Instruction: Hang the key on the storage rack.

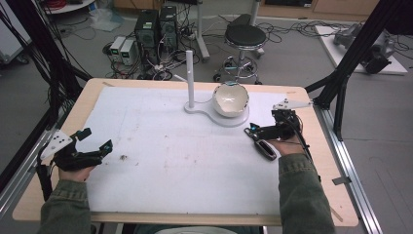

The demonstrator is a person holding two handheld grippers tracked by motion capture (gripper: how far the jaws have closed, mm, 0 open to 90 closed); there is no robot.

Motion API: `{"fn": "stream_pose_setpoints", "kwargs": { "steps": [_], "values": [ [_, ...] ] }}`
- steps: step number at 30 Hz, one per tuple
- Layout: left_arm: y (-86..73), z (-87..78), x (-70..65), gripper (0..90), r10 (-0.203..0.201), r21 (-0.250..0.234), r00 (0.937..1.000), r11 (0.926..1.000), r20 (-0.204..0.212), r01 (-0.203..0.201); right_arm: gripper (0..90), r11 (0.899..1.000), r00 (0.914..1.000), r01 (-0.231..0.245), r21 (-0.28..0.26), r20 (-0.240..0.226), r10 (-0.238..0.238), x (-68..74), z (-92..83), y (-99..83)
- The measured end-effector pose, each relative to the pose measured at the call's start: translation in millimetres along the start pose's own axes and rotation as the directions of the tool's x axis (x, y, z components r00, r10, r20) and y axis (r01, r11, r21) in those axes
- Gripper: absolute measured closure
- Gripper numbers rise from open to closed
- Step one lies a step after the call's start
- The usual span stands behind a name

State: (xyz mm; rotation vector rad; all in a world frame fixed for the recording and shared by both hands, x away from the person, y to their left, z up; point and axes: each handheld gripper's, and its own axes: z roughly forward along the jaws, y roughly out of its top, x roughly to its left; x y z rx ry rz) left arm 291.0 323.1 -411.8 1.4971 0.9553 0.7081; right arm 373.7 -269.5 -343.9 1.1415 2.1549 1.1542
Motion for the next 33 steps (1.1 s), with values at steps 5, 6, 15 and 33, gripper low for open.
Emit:
{"fn": "stream_pose_setpoints", "kwargs": {
  "steps": [5, 6, 15, 33],
  "values": [
    [-0.1, 0.0, 0.5, 3.3, 0.0, 0.001, 1.0, 1.0, 0.0, 0.0, 0.9, 0.996, 0.9997, 0.025, 0.084, -0.004, -0.025, -1.4, 13.8, 7.5],
    [-0.1, 0.0, 0.6, 3.3, 0.0, 0.001, 1.0, 1.0, 0.0, 0.0, 0.9, 0.991, 0.9992, 0.04, 0.129, -0.009, -0.039, -0.6, 20.3, 10.4],
    [-0.3, 0.7, 1.0, 3.3, -0.002, -0.003, 1.0, 1.0, 0.004, 0.002, 1.0, 0.946, 0.9948, 0.101, 0.307, -0.016, -0.101, 0.2, 46.3, 19.7],
    [-2.3, 3.9, 1.0, 3.3, 0.01, 0.019, 0.9999, 0.9998, 0.008, -0.01, 3.8, 0.822, 0.9925, 0.101, 0.561, 0.001, -0.122, -8.0, 101.6, 17.5]
  ]
}}
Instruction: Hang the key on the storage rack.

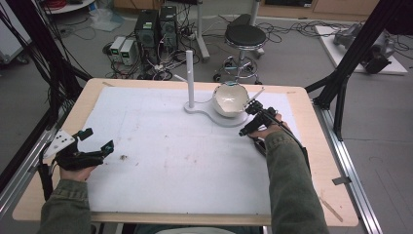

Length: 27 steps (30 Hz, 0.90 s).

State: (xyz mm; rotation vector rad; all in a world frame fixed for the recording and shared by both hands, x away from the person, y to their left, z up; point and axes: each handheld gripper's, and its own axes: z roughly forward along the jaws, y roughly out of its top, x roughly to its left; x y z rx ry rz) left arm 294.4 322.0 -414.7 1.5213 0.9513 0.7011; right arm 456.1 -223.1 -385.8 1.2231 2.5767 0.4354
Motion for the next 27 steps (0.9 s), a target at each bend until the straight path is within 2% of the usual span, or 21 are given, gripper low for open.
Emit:
{"fn": "stream_pose_setpoints", "kwargs": {
  "steps": [3, 6, 7, 8, 9, 12, 13, 15, 16, 17, 20, 24, 27],
  "values": [
    [0.2, -0.6, 0.3, 3.3, -0.001, -0.002, 1.0, 1.0, 0.002, 0.001, 4.3, 0.999, 0.9997, 0.005, 0.044, 0.024, -0.006, 1.8, 8.7, 3.6],
    [-0.1, -0.3, 0.8, 3.3, -0.004, -0.002, 1.0, 1.0, 0.0, 0.004, 6.2, 0.998, 0.9994, 0.001, 0.056, 0.035, -0.003, 1.7, 11.6, 5.7],
    [-0.1, 0.0, 0.8, 3.3, -0.006, -0.001, 1.0, 1.0, 0.002, 0.006, 13.5, 0.997, 0.9995, 0.001, 0.077, 0.031, -0.003, 1.1, 13.1, 6.2],
    [-0.3, 0.5, 0.7, 3.3, -0.006, -0.001, 1.0, 1.0, 0.006, 0.006, 13.5, 0.997, 0.9995, 0.001, 0.077, 0.031, -0.003, 1.1, 13.1, 6.2],
    [-0.4, 0.9, 0.4, 3.3, -0.003, 0.0, 1.0, 1.0, 0.008, 0.003, 18.4, 0.993, 0.9998, -0.005, 0.12, 0.021, 0.002, 0.1, 17.2, 6.4],
    [-0.9, 1.7, -0.8, 3.3, 0.002, 0.008, 0.9999, 1.0, 0.01, -0.002, 26.5, 0.986, 0.9997, -0.015, 0.166, 0.019, 0.012, -3.0, 23.0, 5.8],
    [-1.0, 1.7, -0.8, 3.3, 0.002, 0.011, 1.0, 0.9999, 0.01, -0.002, 26.5, 0.986, 0.9997, -0.015, 0.166, 0.019, 0.012, -3.0, 23.0, 5.8],
    [-1.3, 1.9, -0.4, 3.3, 0.003, 0.009, 1.0, 1.0, 0.009, -0.003, 35.4, 0.988, 0.9999, -0.013, 0.154, 0.003, 0.012, -4.3, 22.5, 7.0],
    [-1.3, 2.0, -0.1, 3.3, 0.001, 0.008, 1.0, 1.0, 0.006, -0.001, 35.4, 0.988, 0.9999, -0.013, 0.154, 0.003, 0.012, -4.3, 22.5, 7.0],
    [-1.4, 2.0, 0.7, 3.3, 0.0, 0.01, 1.0, 0.9999, 0.006, 0.0, 40.2, 0.991, 0.9999, -0.01, 0.131, 0.001, 0.01, -3.7, 20.9, 8.7],
    [-1.9, 1.6, 1.3, 3.3, -0.002, 0.01, 1.0, 1.0, 0.004, 0.002, 44.3, 0.993, 0.9999, -0.011, 0.12, -0.009, 0.012, -4.0, 19.3, 10.0],
    [-2.7, 1.8, 1.5, 3.3, -0.004, 0.013, 1.0, 0.9999, 0.003, 0.004, 50.8, 0.988, 0.9989, -0.028, 0.155, -0.034, 0.033, -10.8, 21.4, 7.0],
    [-3.1, 2.3, 1.4, 3.3, 0.0, 0.021, 1.0, 0.9998, 0.004, 0.0, 54.4, 0.987, 0.9972, -0.045, 0.154, -0.052, 0.054, -14.0, 20.6, 5.6]
  ]
}}
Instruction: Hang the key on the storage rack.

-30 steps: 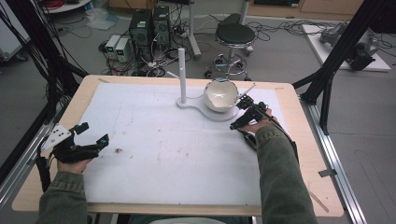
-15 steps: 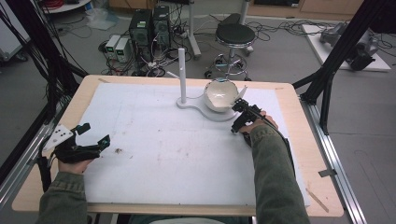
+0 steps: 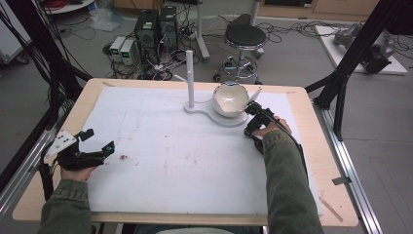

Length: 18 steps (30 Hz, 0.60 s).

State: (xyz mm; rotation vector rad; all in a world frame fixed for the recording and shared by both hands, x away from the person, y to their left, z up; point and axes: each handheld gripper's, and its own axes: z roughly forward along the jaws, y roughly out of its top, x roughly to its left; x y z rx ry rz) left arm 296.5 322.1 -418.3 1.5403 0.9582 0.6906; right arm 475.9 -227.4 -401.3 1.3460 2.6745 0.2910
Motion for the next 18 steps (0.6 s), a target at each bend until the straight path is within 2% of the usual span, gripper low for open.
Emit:
{"fn": "stream_pose_setpoints", "kwargs": {
  "steps": [6, 12, 18],
  "values": [
    [-0.9, 1.4, -0.8, 3.3, 0.006, 0.012, 1.0, 0.9999, 0.002, -0.006, 56.0, 1.0, 0.9997, 0.002, -0.017, -0.025, -0.002, -1.5, -1.6, 0.2],
    [-1.6, 2.0, -0.5, 3.3, 0.011, 0.021, 0.9999, 0.9997, 0.003, -0.011, 58.2, 1.0, 0.9998, 0.005, -0.001, -0.021, -0.005, -0.4, 1.5, 0.9],
    [-2.5, 1.8, 0.0, 3.3, 0.009, 0.02, 1.0, 0.9998, 0.003, -0.009, 64.7, 1.0, 0.9996, 0.022, 0.019, -0.018, -0.021, 1.4, 7.0, 2.8]
  ]
}}
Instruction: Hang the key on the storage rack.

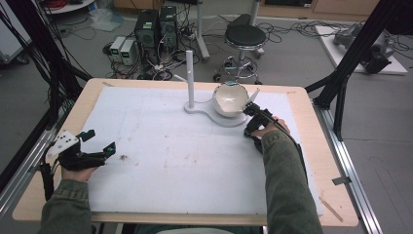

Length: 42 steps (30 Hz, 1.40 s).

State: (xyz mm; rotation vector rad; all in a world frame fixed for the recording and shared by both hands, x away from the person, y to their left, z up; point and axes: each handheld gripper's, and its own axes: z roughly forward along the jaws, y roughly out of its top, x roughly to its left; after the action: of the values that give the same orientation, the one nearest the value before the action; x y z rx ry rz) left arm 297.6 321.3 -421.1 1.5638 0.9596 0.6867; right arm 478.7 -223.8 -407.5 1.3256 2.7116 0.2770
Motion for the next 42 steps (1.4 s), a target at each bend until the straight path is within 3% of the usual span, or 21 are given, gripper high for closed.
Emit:
{"fn": "stream_pose_setpoints", "kwargs": {
  "steps": [8, 12, 17, 24, 25, 27, 32, 33, 35, 36, 38, 39, 40, 42],
  "values": [
    [0.0, -0.2, -0.3, 3.3, 0.0, -0.001, 1.0, 1.0, -0.001, 0.0, 70.0, 1.0, 0.9998, 0.017, -0.005, -0.013, -0.017, 0.8, -0.3, -0.6],
    [0.0, 0.1, -1.0, 3.3, 0.002, -0.001, 1.0, 1.0, 0.001, -0.002, 70.3, 0.999, 0.9995, 0.032, -0.01, 0.008, -0.032, 3.6, -0.4, -1.1],
    [0.7, -1.6, -2.4, 3.3, 0.007, -0.005, 1.0, 1.0, 0.001, -0.007, 70.4, 1.0, 0.9998, 0.008, -0.02, -0.017, -0.008, 0.9, -0.7, -3.3],
    [0.8, -2.7, -3.6, 3.3, 0.009, -0.004, 1.0, 0.9999, 0.003, -0.009, 70.3, 0.995, 0.9992, 0.003, -0.096, -0.038, -0.007, 3.1, -3.6, -15.5],
    [0.9, -2.7, -3.7, 3.3, 0.009, -0.005, 1.0, 0.9999, 0.003, -0.009, 70.3, 0.992, 0.9987, 0.026, -0.128, -0.039, -0.031, 6.6, -8.1, -18.6],
    [1.1, -2.9, -3.7, 3.3, 0.008, -0.008, 1.0, 0.9999, 0.003, -0.008, 70.3, 0.99, 0.9985, 0.027, -0.138, -0.043, -0.033, 8.0, -10.5, -19.5],
    [1.6, -3.4, -3.5, 3.3, 0.007, -0.013, 1.0, 0.9999, 0.003, -0.007, 70.3, 0.97, 0.9948, 0.059, -0.238, -0.066, -0.077, 14.4, -29.1, -27.7],
    [1.5, -3.1, -3.6, 3.3, 0.006, -0.013, 1.0, 0.9999, 0.004, -0.006, 70.3, 0.954, 0.9936, 0.061, -0.294, -0.073, -0.086, 15.4, -37.7, -32.5],
    [1.3, -2.6, -3.7, 3.3, 0.006, -0.012, 1.0, 0.9999, 0.004, -0.006, 70.3, 0.949, 0.9933, 0.059, -0.309, -0.076, -0.086, 15.4, -40.4, -34.2],
    [1.2, -2.3, -3.8, 3.3, 0.005, -0.012, 1.0, 0.9999, 0.006, -0.005, 70.3, 0.933, 0.9921, 0.05, -0.356, -0.089, -0.088, 13.3, -46.2, -39.0],
    [1.1, -2.0, -3.9, 3.3, 0.005, -0.012, 1.0, 0.9999, 0.007, -0.005, 70.3, 0.93, 0.9918, 0.045, -0.365, -0.095, -0.086, 12.7, -48.5, -40.8],
    [1.1, -1.9, -3.8, 3.3, 0.005, -0.012, 1.0, 0.9999, 0.007, -0.005, 70.3, 0.912, 0.9921, 0.035, -0.408, -0.096, -0.081, 10.5, -56.5, -45.3],
    [1.1, -1.9, -3.7, 3.3, 0.004, -0.011, 1.0, 0.9999, 0.006, -0.004, 70.3, 0.912, 0.9921, 0.035, -0.408, -0.096, -0.081, 10.5, -56.5, -45.3],
    [1.1, -1.8, -3.4, 3.3, 0.003, -0.012, 1.0, 0.9999, 0.006, -0.003, 70.3, 0.896, 0.9914, 0.027, -0.444, -0.103, -0.081, 10.4, -62.9, -47.7]
  ]
}}
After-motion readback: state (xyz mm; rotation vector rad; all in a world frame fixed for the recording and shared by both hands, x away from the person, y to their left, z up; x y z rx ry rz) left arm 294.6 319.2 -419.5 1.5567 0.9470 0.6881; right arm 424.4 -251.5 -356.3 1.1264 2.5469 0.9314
